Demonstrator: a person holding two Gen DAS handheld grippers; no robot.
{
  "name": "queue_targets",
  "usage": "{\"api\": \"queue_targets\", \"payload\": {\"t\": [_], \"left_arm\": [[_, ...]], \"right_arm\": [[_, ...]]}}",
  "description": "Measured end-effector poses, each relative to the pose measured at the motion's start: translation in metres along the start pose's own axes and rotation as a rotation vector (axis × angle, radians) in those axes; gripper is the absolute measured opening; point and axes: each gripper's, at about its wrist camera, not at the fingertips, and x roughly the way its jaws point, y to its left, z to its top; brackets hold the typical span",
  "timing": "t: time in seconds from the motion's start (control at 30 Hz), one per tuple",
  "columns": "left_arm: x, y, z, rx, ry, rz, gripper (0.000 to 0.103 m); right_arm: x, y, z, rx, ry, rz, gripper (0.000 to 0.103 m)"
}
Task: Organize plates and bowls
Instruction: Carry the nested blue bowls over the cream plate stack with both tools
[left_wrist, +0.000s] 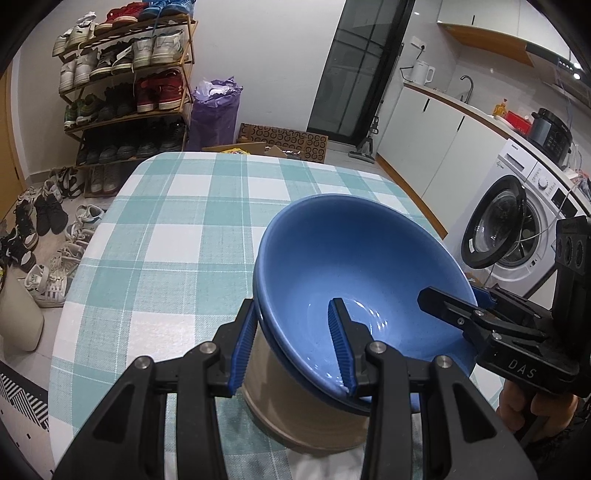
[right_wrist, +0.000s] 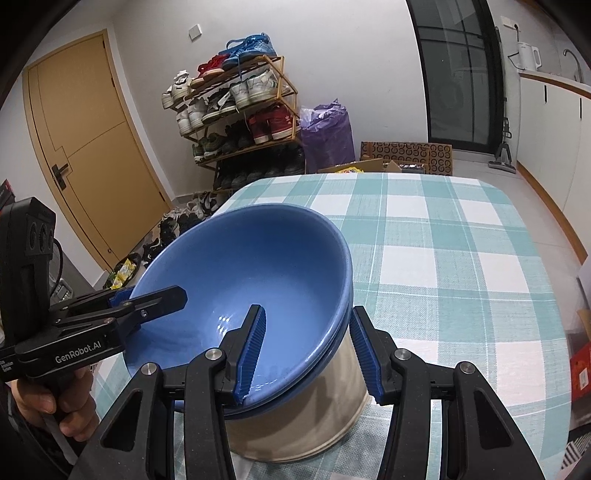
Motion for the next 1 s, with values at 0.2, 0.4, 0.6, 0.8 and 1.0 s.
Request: {"api": "queue_targets", "payload": {"t": [0.2,0.4,0.6,0.8,1.0], "left_arm": [[0.007,0.001,-0.002,-0.001,0.012,0.004,0.038],[0.012,0.002,-0.003,0.002,0.017,0.007,0.038],[0.016,0.004,-0.002,0.007,0.009,0.014,0.038],[0.019,0.005,0.001,0.015,0.003,0.022,0.038],[0.02,0.005,-0.001,0.023,-0.004,0.026,0.038]], "right_arm": [[0.007,-0.001,-0.001,0.0,0.015,-0.003,0.049],[0.012,-0.003,-0.001,-0.001,0.023,-0.009,0.049],[0.016,-0.004,-0.002,-0.004,0.024,-0.011,0.049],[0.019,-0.004,0.001,-0.009,0.016,-0.02,0.049],[0.02,-0.002,0.001,-0.034,0.013,-0.039,0.049]]}}
